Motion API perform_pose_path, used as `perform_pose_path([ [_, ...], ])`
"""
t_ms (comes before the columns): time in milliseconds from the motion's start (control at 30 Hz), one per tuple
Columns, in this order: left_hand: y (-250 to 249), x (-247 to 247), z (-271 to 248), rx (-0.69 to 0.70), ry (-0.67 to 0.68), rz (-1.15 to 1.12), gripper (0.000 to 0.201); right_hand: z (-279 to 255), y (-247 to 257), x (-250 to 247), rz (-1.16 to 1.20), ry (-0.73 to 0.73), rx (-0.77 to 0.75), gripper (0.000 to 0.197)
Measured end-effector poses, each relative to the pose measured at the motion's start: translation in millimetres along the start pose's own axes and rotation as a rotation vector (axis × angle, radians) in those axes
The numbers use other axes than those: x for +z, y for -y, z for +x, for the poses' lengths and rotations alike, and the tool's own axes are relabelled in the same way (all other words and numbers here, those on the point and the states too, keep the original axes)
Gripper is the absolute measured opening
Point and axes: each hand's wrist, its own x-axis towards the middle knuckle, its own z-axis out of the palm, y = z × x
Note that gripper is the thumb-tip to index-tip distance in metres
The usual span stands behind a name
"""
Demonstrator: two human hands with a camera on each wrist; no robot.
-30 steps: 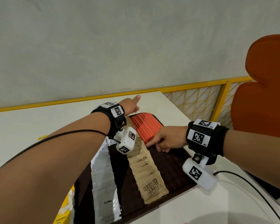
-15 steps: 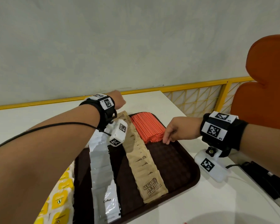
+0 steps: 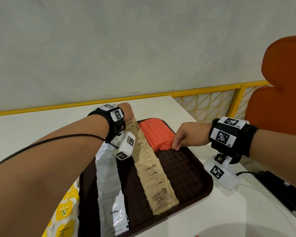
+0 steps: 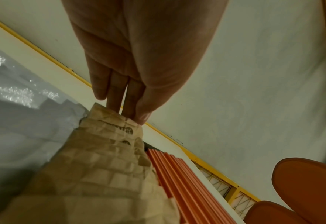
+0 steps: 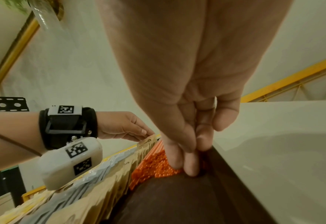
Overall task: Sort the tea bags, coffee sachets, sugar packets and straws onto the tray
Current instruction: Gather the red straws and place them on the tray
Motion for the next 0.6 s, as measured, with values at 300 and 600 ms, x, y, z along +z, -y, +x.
perform_pose_path([
  [300,-6.0,-0.8,-0.9,-0.008,-0.096,-0.221,0.009,0.3,-0.6,-4.3,-0.009,0.009,0.014,0.024],
  [600,-44.8,7.8,-9.5,0.138,-0.035,-0.369,0.039,0.2,6.5,1.6,0.107,0.047,-0.046,0.026],
])
